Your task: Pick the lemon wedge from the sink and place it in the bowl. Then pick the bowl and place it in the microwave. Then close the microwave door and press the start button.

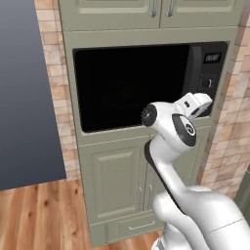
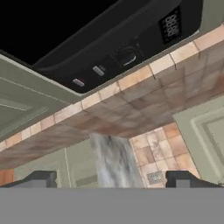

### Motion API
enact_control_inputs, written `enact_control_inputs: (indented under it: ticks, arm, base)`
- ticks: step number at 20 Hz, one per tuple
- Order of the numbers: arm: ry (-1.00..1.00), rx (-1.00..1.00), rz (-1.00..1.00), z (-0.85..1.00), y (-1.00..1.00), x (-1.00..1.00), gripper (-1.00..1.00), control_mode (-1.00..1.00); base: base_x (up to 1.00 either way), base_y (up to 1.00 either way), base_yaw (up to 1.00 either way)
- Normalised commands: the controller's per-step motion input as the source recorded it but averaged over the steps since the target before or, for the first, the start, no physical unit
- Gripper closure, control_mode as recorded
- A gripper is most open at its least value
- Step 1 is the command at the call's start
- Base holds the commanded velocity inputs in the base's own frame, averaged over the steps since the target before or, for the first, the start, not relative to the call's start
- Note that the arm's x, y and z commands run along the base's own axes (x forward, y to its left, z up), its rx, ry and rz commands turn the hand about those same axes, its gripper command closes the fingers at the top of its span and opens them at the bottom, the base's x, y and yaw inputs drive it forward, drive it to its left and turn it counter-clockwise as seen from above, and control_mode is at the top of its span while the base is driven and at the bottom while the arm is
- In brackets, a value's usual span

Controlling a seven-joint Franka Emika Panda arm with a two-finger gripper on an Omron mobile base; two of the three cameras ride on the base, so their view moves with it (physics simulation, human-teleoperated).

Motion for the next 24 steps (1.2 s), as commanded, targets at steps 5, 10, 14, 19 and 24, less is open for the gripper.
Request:
enact_control_inputs:
  ticks: [5,10,14,19,24]
  arm:
    - [0.11,0.00,0.25,0.03,-0.83,0.10,-1.00,-1.00]
    - [0.15,-0.01,0.40,0.07,-0.98,0.04,-1.00,-1.00]
    - [0.27,-0.10,0.45,-0.07,-0.71,0.38,-1.00,-1.00]
    - [0.08,-0.05,0.55,-0.06,-0.62,0.43,-1.00,-1.00]
    - [0.01,0.00,0.67,-0.28,-0.30,0.93,-1.00,-1.00]
  base:
    - [0.00,0.00,0.00]
    - [0.00,0.00,0.00]
    - [0.00,0.00,0.00]
    - [0.00,0.00,0.00]
    - [0.00,0.00,0.00]
